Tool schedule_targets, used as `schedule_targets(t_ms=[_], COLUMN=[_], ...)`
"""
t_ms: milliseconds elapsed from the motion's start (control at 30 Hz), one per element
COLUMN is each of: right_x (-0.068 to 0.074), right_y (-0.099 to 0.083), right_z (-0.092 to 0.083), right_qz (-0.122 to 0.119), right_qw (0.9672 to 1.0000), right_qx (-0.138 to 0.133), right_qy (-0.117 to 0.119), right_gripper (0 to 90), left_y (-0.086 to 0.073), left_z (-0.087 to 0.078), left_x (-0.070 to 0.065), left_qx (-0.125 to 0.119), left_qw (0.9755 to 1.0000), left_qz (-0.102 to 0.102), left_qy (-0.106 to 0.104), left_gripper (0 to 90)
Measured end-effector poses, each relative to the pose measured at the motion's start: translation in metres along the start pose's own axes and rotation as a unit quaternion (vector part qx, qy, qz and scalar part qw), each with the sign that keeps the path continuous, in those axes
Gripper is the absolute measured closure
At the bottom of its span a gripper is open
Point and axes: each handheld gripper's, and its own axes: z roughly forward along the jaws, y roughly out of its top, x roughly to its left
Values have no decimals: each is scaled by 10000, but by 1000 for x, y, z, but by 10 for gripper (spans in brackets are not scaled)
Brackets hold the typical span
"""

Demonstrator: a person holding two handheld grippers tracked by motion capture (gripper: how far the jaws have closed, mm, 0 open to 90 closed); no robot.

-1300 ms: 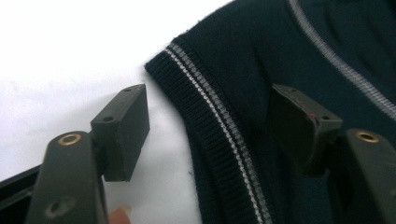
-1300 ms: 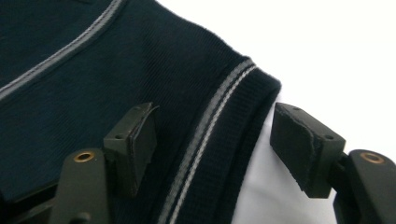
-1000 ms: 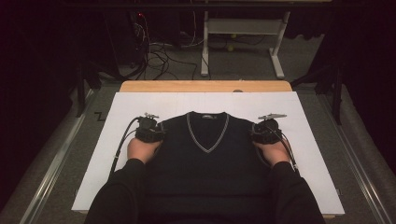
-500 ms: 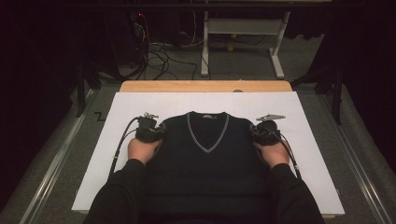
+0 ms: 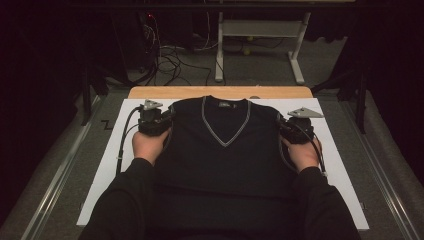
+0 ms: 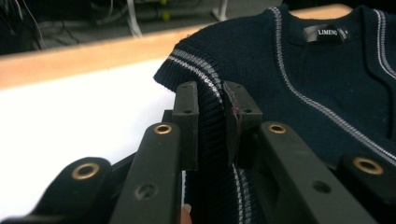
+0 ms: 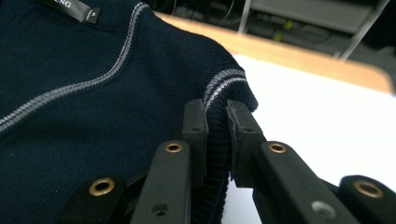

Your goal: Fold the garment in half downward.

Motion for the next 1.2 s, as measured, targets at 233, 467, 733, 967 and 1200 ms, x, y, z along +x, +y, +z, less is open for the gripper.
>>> schedule_targets(t_ms=[233,467,733,967,1200], right_x=[-7,-1,2,8,13], right_y=[30,51,41,25,5], right_z=[-21,-27,-25,-32,-48], right_qz=[-123,-247,-211,-246,-314], right_qw=[9981,9964,9977,9972,9955], right_qx=[-590,-797,-646,-699,-872], right_qy=[-87,-116,-22,111,215], right_gripper=[802,802,801,801,800], left_y=[29,34,15,-5,-19], left_z=[-15,-19,-18,-31,-50], left_x=[6,5,14,17,10], left_qx=[-315,-378,-324,-445,-602], left_qw=[9995,9993,9989,9968,9953], left_qz=[-29,45,-135,-186,0], left_qy=[46,63,-323,-633,-763], left_gripper=[733,733,730,731,731])
